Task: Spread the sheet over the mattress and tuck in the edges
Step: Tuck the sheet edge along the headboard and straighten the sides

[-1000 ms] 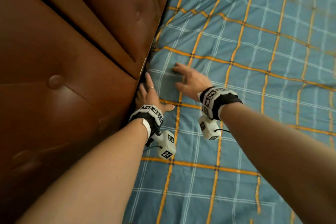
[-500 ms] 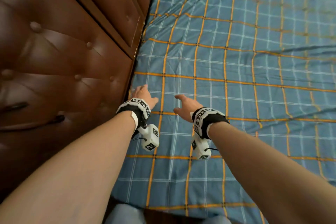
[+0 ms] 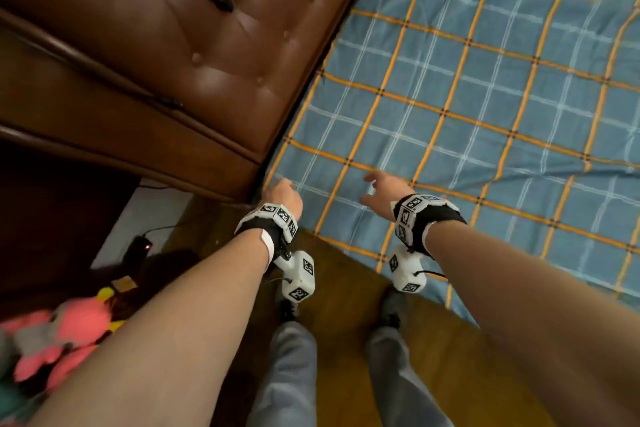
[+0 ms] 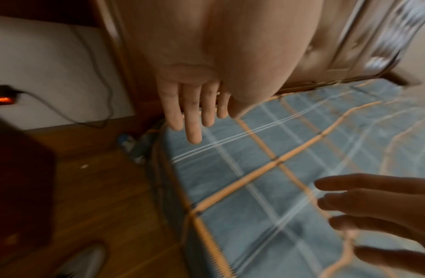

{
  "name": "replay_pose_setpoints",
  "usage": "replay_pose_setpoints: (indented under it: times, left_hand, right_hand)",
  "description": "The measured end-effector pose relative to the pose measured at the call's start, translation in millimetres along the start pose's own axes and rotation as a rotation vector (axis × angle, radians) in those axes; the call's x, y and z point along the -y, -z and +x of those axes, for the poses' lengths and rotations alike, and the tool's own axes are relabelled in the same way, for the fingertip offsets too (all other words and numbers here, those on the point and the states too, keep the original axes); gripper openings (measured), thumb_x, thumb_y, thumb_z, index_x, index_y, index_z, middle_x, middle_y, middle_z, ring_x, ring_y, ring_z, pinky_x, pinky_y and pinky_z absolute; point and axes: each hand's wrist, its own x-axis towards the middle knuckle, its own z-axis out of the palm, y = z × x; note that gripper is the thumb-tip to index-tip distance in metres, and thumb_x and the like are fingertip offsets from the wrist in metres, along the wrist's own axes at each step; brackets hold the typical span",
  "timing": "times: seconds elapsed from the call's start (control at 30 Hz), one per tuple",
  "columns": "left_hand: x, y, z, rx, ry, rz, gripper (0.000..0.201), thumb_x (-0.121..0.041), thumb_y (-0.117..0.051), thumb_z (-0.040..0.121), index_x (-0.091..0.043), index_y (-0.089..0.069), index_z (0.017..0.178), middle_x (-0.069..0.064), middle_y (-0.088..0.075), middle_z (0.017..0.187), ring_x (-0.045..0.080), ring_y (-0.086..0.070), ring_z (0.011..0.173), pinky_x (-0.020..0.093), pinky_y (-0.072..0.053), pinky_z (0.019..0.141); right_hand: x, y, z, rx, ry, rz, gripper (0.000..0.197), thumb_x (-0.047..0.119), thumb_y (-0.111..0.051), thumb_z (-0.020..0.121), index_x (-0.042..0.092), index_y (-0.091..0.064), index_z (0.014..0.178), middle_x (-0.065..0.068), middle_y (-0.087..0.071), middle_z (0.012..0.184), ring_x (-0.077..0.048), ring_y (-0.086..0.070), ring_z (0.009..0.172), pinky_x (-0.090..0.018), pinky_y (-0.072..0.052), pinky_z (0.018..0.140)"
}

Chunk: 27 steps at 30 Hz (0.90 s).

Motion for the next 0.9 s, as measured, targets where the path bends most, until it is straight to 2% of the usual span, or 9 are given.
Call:
replay_pose_setpoints:
  times: [0.13, 0.23, 0.33, 0.4, 0.47, 0.57, 0.7, 0.83, 0.9]
  left_hand:
    - [72, -37, -2, 0.066, 0.134, -0.128, 0.042, -0.021, -0.045, 0.097, -0.012, -0.043, 0.139, 0.016, -0.056, 0.134, 0.035, -0.054, 0.121, 0.037, -0.043, 0.102]
    - [102, -67, 7, 0.100, 0.158, -0.274, 0.047, -0.027, -0.047, 0.095, -0.020, -0.039, 0.140, 0.013, -0.061, 0.127, 0.034, -0.064, 0.107, 0.045, -0.050, 0.096]
    - [118, -86, 16, 0.120, 0.138, -0.365, 0.050, -0.026, -0.048, 0.095, -0.022, -0.033, 0.143, 0.008, -0.061, 0.125, 0.033, -0.067, 0.102, 0.046, -0.053, 0.092]
    - [120, -87, 19, 0.123, 0.111, -0.404, 0.045, -0.025, -0.049, 0.095, -0.019, -0.040, 0.138, 0.008, -0.064, 0.118, 0.031, -0.068, 0.097, 0.045, -0.054, 0.090]
    - [118, -82, 19, 0.160, 0.070, -0.422, 0.031, -0.026, -0.048, 0.096, -0.013, -0.054, 0.124, 0.008, -0.069, 0.103, 0.027, -0.070, 0.084, 0.040, -0.057, 0.083]
    - [105, -76, 9, 0.216, -0.026, -0.377, 0.026, -0.027, -0.049, 0.096, -0.009, -0.067, 0.099, 0.005, -0.071, 0.084, 0.022, -0.068, 0.069, 0.034, -0.057, 0.073]
    - [68, -81, -17, 0.185, -0.235, -0.204, 0.019, -0.031, -0.055, 0.086, -0.019, -0.064, 0.075, -0.003, -0.072, 0.076, 0.023, -0.069, 0.073, 0.036, -0.059, 0.075]
    - [2, -101, -65, 0.146, -0.504, 0.005, 0.006, -0.029, -0.058, 0.088, -0.029, -0.063, 0.089, -0.008, -0.069, 0.089, 0.020, -0.065, 0.084, 0.034, -0.055, 0.077]
    - [-36, -128, -93, 0.153, -0.633, 0.080, 0.011, -0.028, -0.061, 0.087, -0.031, -0.066, 0.096, -0.008, -0.068, 0.099, 0.019, -0.064, 0.093, 0.034, -0.053, 0.081]
  right_hand:
    - [0, -72, -7, 0.151, -0.085, -0.314, 0.072, 0.085, -0.052, 0.069, 0.020, -0.058, 0.100, -0.004, -0.063, 0.099, -0.028, -0.064, 0.098, -0.034, -0.049, 0.076]
    - [-8, -110, -5, 0.049, -0.114, -0.476, 0.049, 0.067, -0.062, 0.078, 0.022, -0.062, 0.098, 0.000, -0.066, 0.102, -0.028, -0.065, 0.103, -0.034, -0.045, 0.074]
    - [-11, -128, -3, -0.044, -0.089, -0.492, 0.041, 0.059, -0.069, 0.079, 0.020, -0.060, 0.086, -0.006, -0.068, 0.097, -0.030, -0.066, 0.097, -0.034, -0.045, 0.071]
    - [-15, -137, -7, -0.074, -0.061, -0.447, 0.037, 0.055, -0.065, 0.084, 0.018, -0.062, 0.083, -0.008, -0.069, 0.093, -0.031, -0.066, 0.090, -0.032, -0.045, 0.068]
    - [-23, -145, -15, -0.125, -0.069, -0.333, 0.032, 0.055, -0.060, 0.087, 0.023, -0.063, 0.087, -0.005, -0.069, 0.088, -0.030, -0.065, 0.085, -0.032, -0.047, 0.067]
    - [-36, -156, -34, -0.177, -0.147, -0.148, 0.039, 0.062, -0.053, 0.088, 0.024, -0.059, 0.092, -0.001, -0.065, 0.083, -0.027, -0.063, 0.081, -0.031, -0.047, 0.066]
    - [-68, -158, -65, -0.220, -0.285, 0.044, 0.031, 0.059, -0.050, 0.089, 0.028, -0.055, 0.093, -0.002, -0.068, 0.092, -0.029, -0.065, 0.089, -0.035, -0.052, 0.075]
    - [-136, -136, -107, -0.325, -0.408, 0.079, 0.027, 0.048, -0.051, 0.090, 0.028, -0.057, 0.107, 0.001, -0.068, 0.102, -0.026, -0.063, 0.099, -0.035, -0.047, 0.078]
    - [-189, -121, -130, -0.391, -0.443, 0.052, 0.027, 0.041, -0.054, 0.090, 0.028, -0.058, 0.113, -0.001, -0.066, 0.113, -0.026, -0.058, 0.110, -0.039, -0.048, 0.085]
